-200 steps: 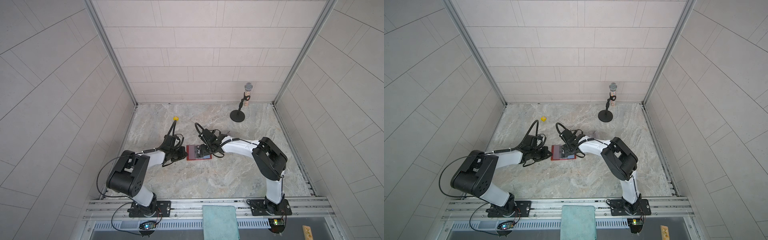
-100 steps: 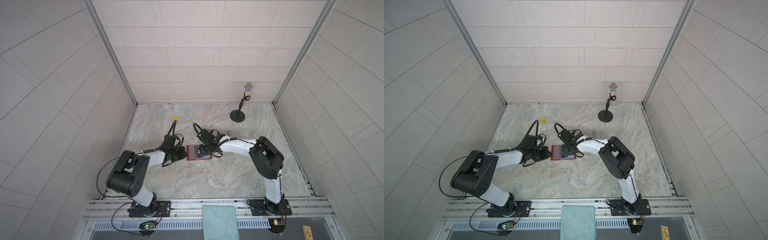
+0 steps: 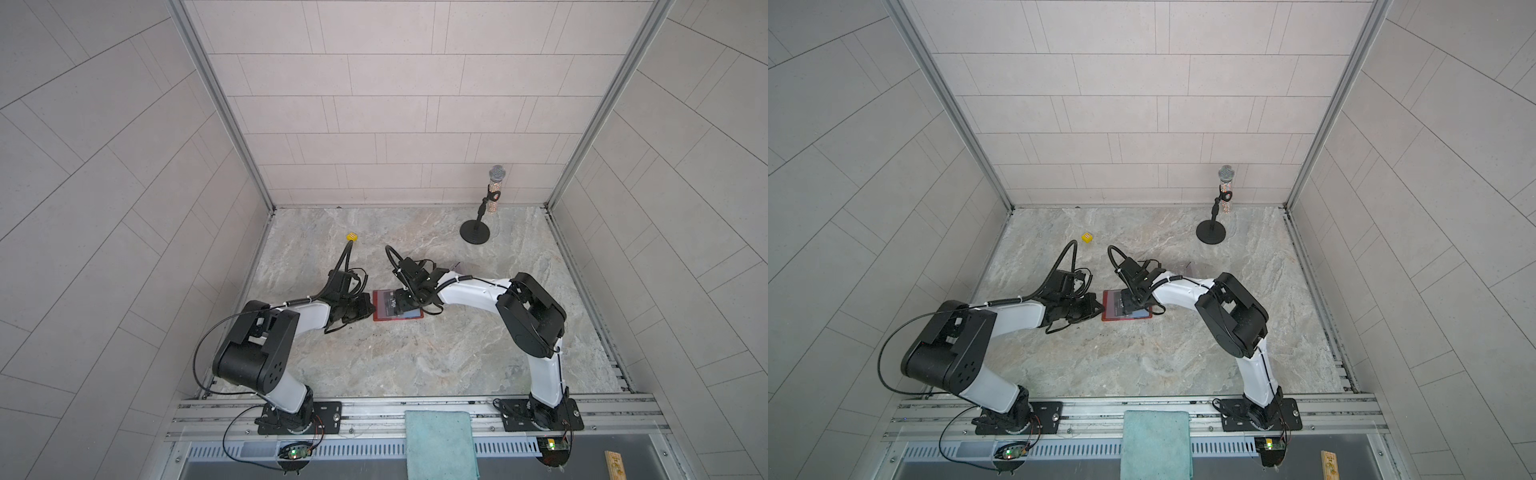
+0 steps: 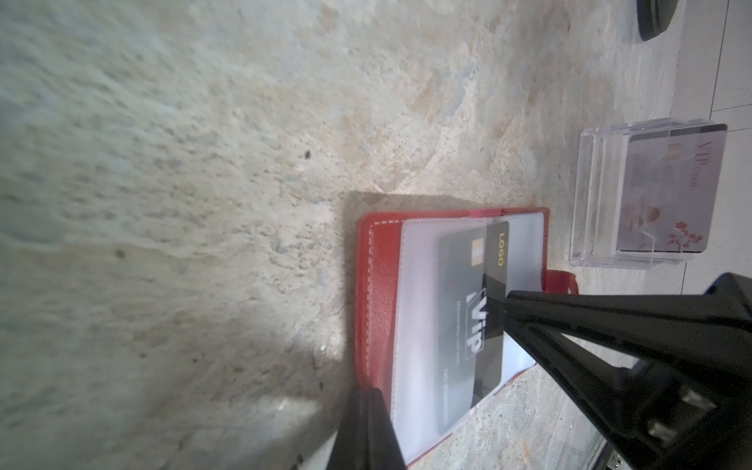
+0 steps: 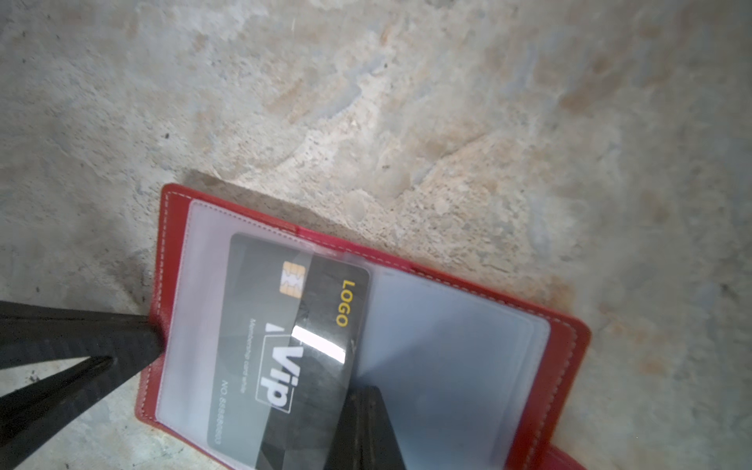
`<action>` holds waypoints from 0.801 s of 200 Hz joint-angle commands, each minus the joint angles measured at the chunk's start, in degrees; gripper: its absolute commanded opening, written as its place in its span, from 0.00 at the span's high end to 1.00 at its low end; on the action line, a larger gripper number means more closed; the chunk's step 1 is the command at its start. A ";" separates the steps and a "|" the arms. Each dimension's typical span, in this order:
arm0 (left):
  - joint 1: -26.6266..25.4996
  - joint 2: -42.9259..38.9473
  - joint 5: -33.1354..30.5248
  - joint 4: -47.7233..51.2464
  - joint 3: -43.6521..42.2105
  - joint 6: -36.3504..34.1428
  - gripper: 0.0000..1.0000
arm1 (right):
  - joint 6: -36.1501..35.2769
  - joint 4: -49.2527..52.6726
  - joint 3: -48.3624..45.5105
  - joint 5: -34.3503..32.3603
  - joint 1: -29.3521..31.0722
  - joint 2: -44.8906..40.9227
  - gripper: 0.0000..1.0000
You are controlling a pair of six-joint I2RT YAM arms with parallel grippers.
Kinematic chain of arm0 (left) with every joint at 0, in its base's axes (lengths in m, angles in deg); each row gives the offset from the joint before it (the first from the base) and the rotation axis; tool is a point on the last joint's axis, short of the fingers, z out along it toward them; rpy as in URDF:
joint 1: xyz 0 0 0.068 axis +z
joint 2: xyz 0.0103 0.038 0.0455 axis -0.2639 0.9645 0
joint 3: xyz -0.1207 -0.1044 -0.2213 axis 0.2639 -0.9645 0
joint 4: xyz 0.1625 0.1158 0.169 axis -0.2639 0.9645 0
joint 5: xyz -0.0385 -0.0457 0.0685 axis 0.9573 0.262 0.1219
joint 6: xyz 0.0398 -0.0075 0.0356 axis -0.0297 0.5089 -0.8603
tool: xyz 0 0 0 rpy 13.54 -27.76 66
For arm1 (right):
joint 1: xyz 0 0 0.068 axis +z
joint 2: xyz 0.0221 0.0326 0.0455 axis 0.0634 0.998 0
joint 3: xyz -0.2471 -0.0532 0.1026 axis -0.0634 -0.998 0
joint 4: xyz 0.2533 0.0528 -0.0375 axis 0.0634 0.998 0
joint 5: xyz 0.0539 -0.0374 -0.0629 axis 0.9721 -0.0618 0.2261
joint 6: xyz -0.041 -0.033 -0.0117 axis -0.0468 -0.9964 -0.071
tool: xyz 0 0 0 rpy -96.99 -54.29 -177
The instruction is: Put the credit cards into the card holder
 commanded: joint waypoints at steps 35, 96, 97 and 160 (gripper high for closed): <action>-0.06 -0.99 0.58 1.25 0.74 -1.10 1.00 | 1.09 -1.50 -0.31 3.97 0.56 1.65 0.96; -0.07 -1.45 -0.15 2.71 1.08 -1.78 1.00 | 2.06 -5.04 -1.18 7.75 0.53 1.57 0.96; -0.03 -1.46 -0.17 2.73 1.13 -1.89 1.00 | 2.06 -5.04 -1.18 7.75 0.50 1.52 0.96; -0.08 -2.74 -3.64 8.90 3.90 -5.51 1.00 | 0.93 -4.05 -3.19 3.00 0.47 -4.06 0.91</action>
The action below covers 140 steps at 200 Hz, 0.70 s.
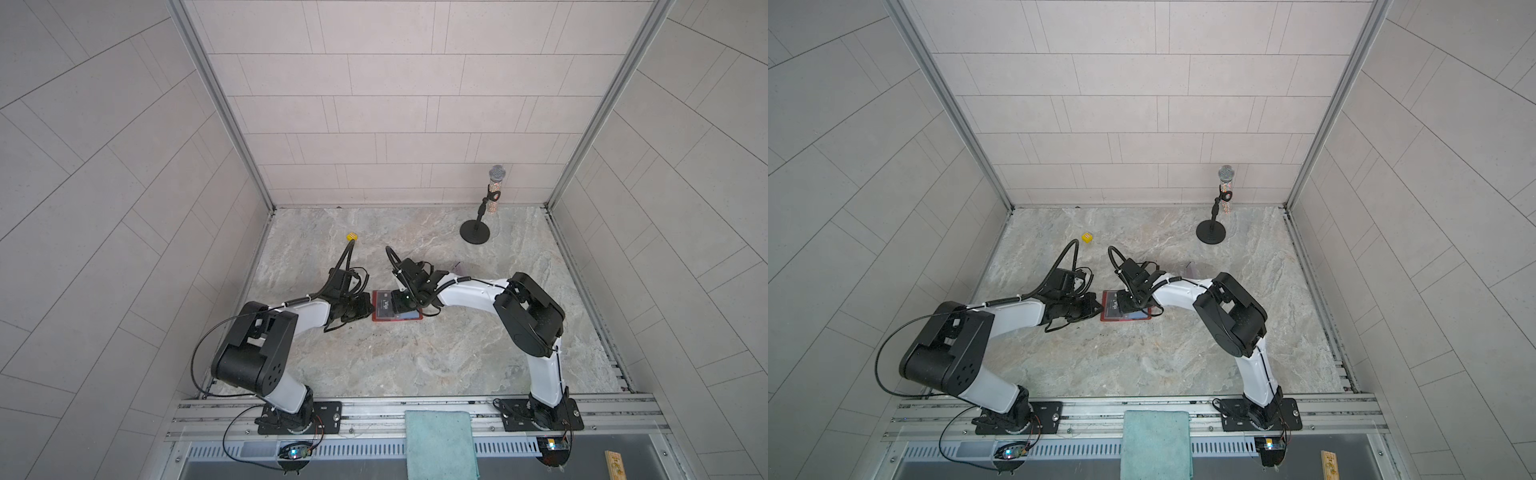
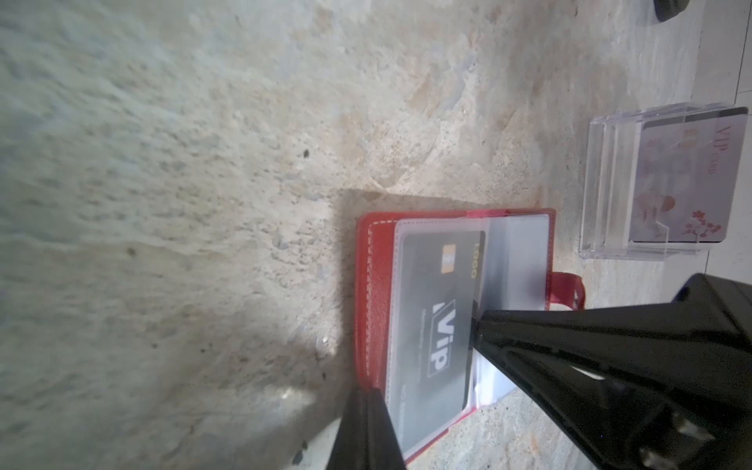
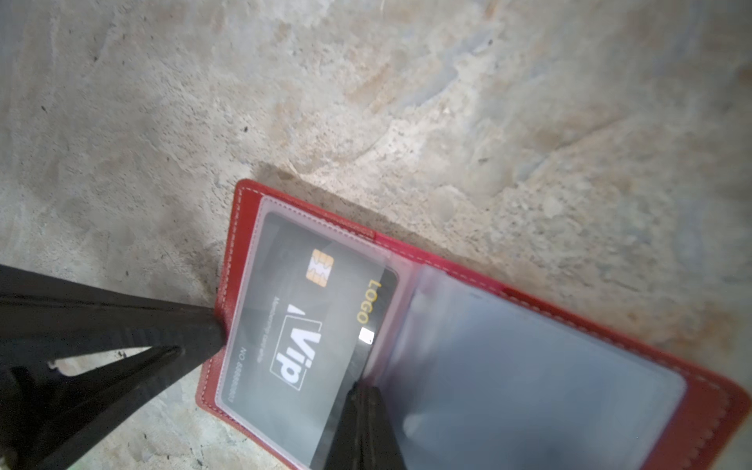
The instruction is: Put the credit cards into the card holder
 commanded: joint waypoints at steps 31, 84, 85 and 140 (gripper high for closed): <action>-0.06 -2.40 -3.67 5.92 2.89 -3.45 1.00 | -1.27 2.98 -2.42 -6.45 -0.23 -6.16 0.89; -0.03 -3.96 -4.74 7.45 3.84 -3.40 0.88 | -1.49 3.45 -4.59 -7.02 -1.75 -6.83 0.87; -0.01 -4.01 -4.78 7.46 3.85 -3.40 0.88 | -1.53 3.50 -4.62 -7.02 -1.76 -6.83 0.87; -0.60 -7.37 -5.99 10.28 5.08 -3.73 0.65 | -1.75 4.60 -5.15 -8.07 -2.04 -6.39 0.86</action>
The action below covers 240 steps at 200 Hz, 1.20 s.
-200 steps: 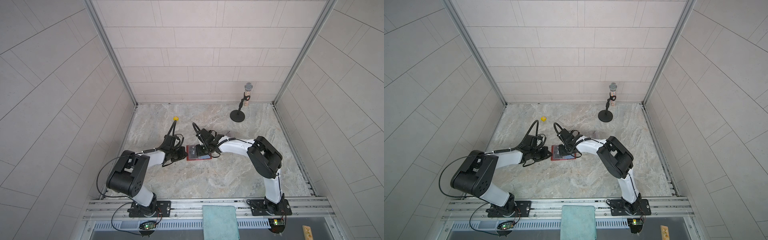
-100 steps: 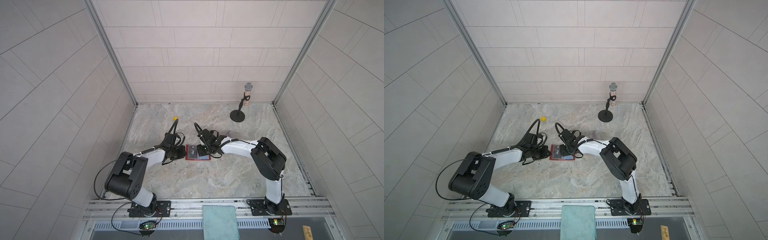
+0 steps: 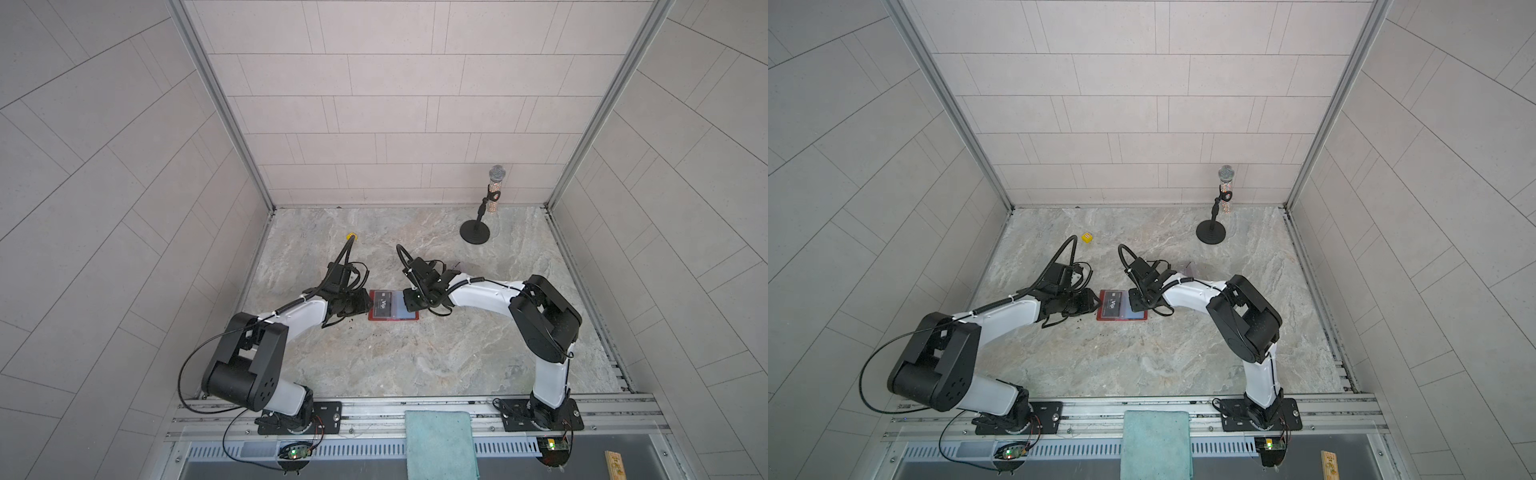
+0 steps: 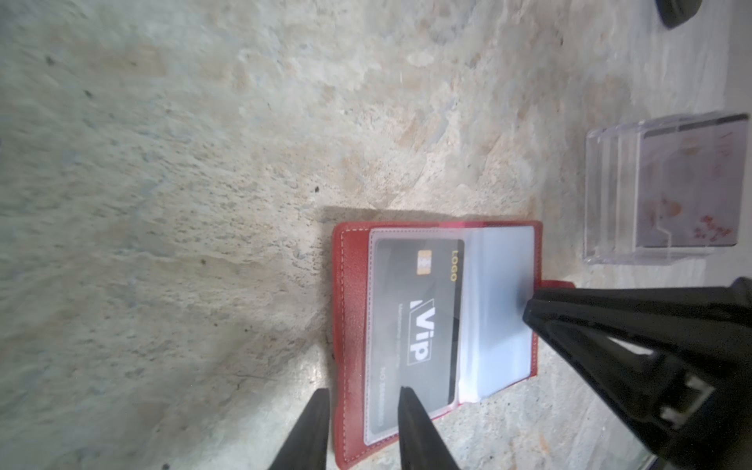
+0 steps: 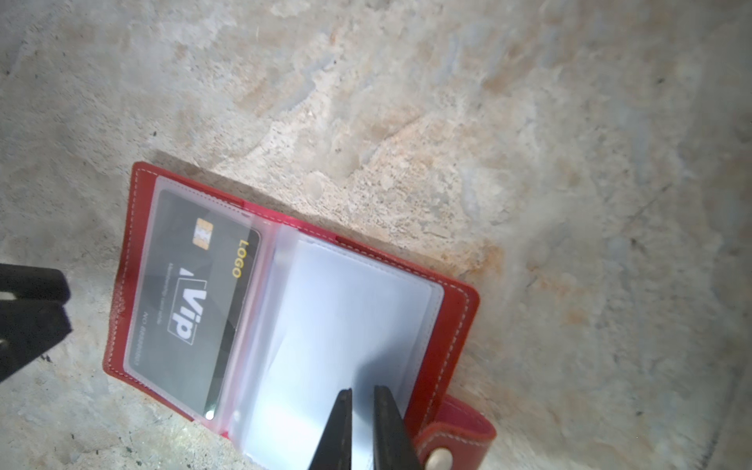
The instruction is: Put the credit cards into the card holder
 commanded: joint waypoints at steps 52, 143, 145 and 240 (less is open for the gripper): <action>-5.21 1.61 8.51 -1.90 4.33 -0.61 0.73 | -0.22 1.27 -0.89 -1.19 -0.09 -0.08 0.89; -7.78 12.16 13.89 -17.21 3.62 8.06 0.70 | 0.30 -0.18 -1.92 -0.39 -0.22 0.28 0.90; -7.79 12.21 13.93 -17.25 3.67 8.06 0.70 | 0.35 -0.21 -1.95 -0.37 -0.19 0.28 0.90; -8.21 17.03 13.42 -18.40 4.38 8.85 0.66 | 0.48 -0.57 -2.13 -0.04 -0.27 0.19 0.91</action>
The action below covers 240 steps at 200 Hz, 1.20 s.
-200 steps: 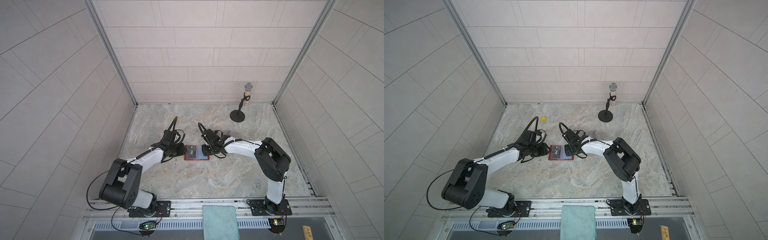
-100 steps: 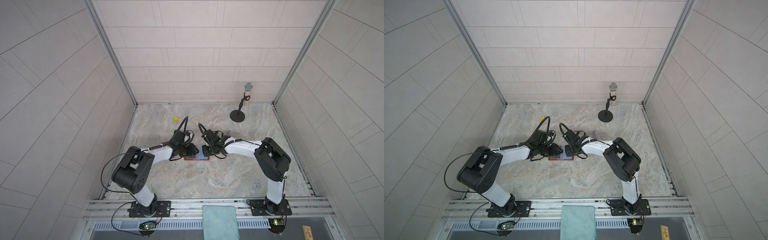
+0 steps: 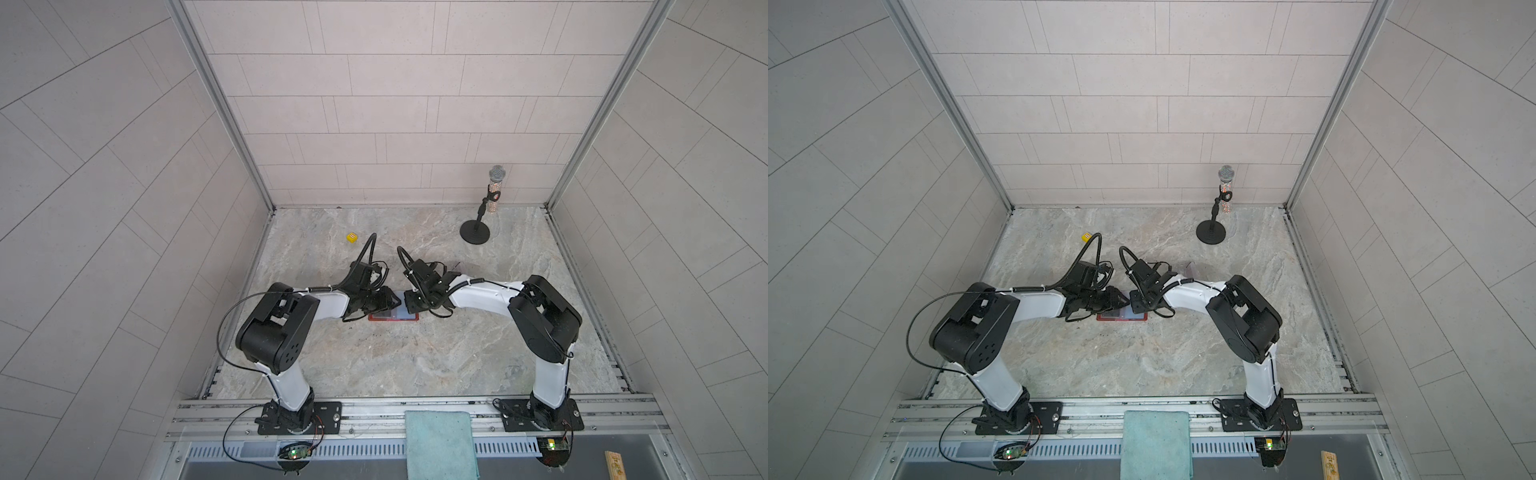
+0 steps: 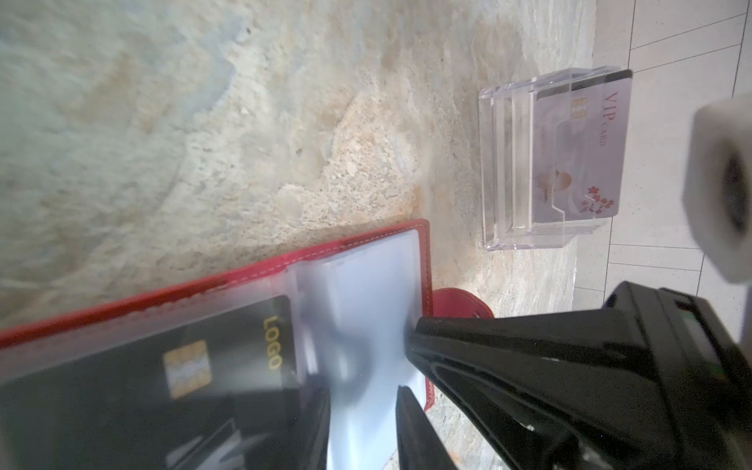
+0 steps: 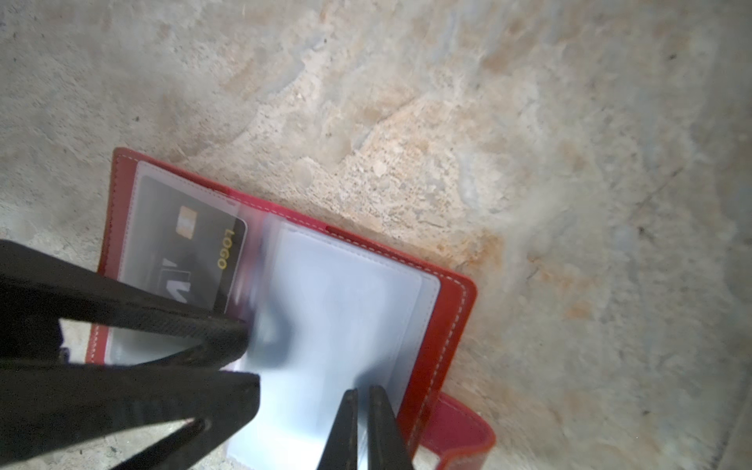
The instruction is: Put the credit cards into the card holder
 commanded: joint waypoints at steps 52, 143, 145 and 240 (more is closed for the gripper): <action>-0.89 1.79 1.02 -1.31 0.85 0.20 0.74 | 0.57 0.39 -0.62 -0.15 -0.11 0.43 0.91; -1.08 1.29 -0.39 -0.33 0.95 0.17 0.77 | 0.66 0.37 -1.20 -1.10 -0.31 -0.47 0.93; -1.04 1.15 -0.63 0.03 1.00 -0.03 0.77 | 0.66 0.38 -1.22 -1.22 -0.33 -0.63 0.93; -1.17 -0.14 -4.57 5.60 1.70 -3.06 0.77 | 0.49 1.35 -3.67 -5.16 -1.46 -4.24 0.85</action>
